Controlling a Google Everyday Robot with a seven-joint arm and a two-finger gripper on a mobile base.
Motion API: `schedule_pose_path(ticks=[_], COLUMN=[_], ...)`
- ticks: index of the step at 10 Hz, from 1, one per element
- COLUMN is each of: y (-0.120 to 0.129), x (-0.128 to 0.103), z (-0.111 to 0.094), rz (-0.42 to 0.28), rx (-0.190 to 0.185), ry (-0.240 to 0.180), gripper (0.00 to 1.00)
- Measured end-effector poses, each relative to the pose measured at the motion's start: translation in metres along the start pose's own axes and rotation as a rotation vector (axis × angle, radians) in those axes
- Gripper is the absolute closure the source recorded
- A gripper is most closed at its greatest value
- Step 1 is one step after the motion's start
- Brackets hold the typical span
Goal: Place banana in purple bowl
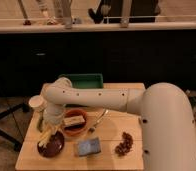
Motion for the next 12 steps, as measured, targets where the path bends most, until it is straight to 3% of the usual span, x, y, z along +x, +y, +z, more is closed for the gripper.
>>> schedule_pose_path(ticks=[6, 12], y=[-0.004, 0.008], x=[-0.021, -0.025], z=[0.008, 0.015], rz=[-0.046, -0.042], rx=[0.025, 0.048], ry=[-0.049, -0.079], gripper=[1.0, 1.0])
